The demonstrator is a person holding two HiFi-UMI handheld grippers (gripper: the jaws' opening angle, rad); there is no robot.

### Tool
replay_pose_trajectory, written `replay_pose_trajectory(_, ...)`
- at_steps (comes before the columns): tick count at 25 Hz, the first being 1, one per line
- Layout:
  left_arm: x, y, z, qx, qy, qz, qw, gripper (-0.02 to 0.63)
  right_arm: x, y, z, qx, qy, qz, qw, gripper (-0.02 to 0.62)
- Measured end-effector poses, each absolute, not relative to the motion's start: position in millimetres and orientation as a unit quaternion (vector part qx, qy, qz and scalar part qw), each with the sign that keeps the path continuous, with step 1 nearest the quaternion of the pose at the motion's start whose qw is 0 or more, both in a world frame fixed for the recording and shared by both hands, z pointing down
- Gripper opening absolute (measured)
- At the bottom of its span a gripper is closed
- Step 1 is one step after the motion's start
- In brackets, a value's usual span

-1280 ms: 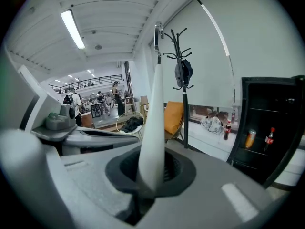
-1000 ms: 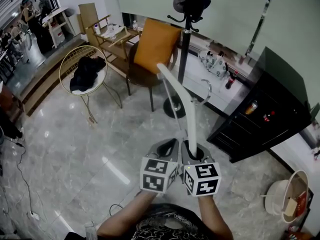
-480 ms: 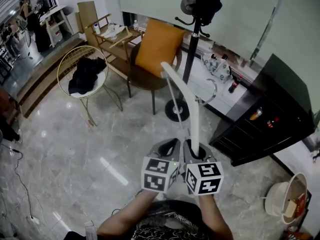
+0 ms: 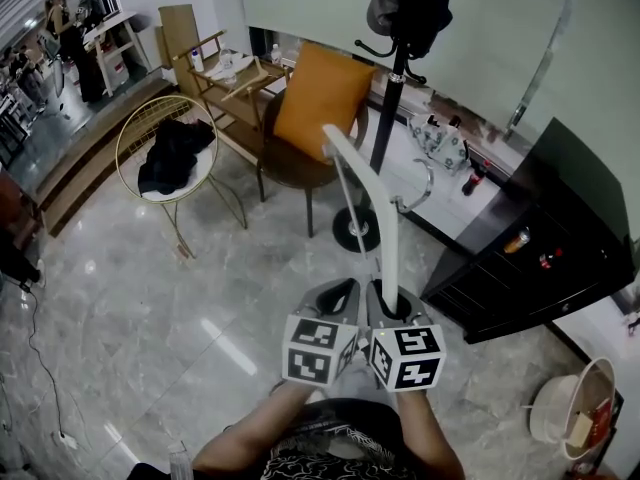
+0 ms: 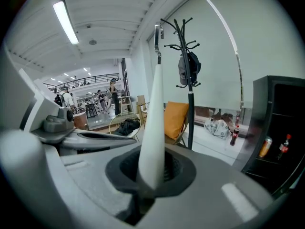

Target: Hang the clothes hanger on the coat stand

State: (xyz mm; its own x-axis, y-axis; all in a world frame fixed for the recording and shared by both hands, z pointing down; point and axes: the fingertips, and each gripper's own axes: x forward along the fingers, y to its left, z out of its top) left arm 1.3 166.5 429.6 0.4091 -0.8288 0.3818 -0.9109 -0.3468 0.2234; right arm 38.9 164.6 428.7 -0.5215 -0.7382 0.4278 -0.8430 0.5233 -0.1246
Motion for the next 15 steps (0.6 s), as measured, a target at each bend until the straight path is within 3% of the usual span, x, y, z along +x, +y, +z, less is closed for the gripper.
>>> replay_pose_trajectory(15, 35, 55, 430, 0.802, -0.552, 0.112, 0.198, 0.006, 71, 51, 431, 0.440, -0.869, 0.158, 0.164, 0.023)
